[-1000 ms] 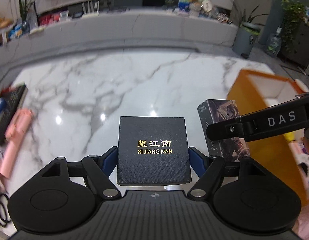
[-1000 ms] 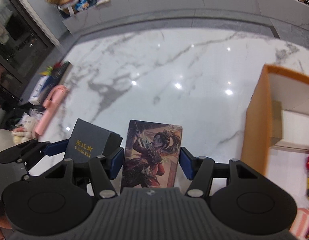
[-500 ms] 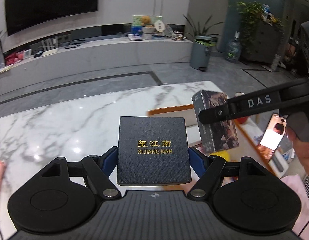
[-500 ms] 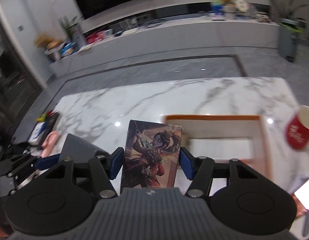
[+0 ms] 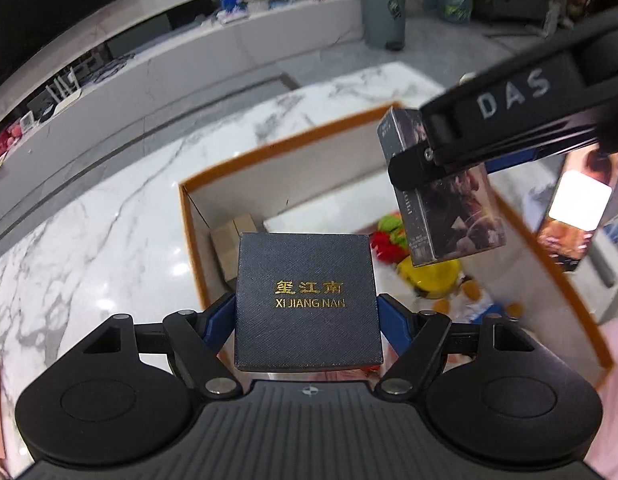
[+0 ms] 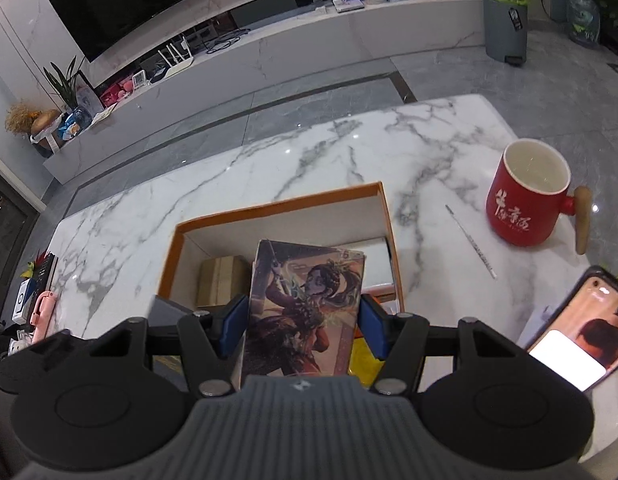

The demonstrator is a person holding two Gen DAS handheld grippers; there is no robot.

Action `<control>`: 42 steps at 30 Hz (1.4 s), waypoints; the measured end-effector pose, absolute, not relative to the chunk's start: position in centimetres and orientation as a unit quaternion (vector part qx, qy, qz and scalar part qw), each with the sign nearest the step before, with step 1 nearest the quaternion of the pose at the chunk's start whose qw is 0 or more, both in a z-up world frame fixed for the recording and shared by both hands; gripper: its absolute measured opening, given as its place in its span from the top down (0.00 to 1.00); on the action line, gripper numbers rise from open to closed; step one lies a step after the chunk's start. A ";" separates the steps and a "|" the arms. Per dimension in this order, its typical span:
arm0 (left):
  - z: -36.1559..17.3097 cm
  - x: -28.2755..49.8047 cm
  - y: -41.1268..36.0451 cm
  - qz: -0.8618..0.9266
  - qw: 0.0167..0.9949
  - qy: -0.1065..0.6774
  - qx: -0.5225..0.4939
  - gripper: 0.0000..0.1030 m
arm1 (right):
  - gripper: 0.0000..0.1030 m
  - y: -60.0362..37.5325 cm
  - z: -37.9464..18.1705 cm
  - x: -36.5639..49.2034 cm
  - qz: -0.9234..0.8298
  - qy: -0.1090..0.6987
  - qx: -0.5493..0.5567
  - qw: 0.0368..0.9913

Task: Organize objects
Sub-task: 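Carry the gift box and card deck over the shoebox with both tools, then lower the gift box and card deck into the shoebox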

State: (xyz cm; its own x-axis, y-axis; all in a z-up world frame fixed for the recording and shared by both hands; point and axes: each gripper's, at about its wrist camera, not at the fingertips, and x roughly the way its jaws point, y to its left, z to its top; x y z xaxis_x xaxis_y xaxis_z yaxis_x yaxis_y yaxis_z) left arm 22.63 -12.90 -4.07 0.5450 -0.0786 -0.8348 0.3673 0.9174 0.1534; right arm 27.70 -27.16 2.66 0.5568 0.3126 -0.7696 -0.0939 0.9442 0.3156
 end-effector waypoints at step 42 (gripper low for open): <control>-2.7 21.6 -9.2 -0.185 0.869 0.416 0.194 0.12 | 0.40 -24.2 -2.7 30.5 0.129 0.490 0.063 0.860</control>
State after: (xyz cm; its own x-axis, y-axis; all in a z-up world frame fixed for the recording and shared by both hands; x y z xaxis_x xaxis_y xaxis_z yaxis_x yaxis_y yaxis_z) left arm 21.62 -9.23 -2.67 0.5857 -0.1602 -0.7946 0.4823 0.8567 0.1828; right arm 30.54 -24.21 -2.66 0.4870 0.2834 -0.8261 -0.1593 0.9588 0.2351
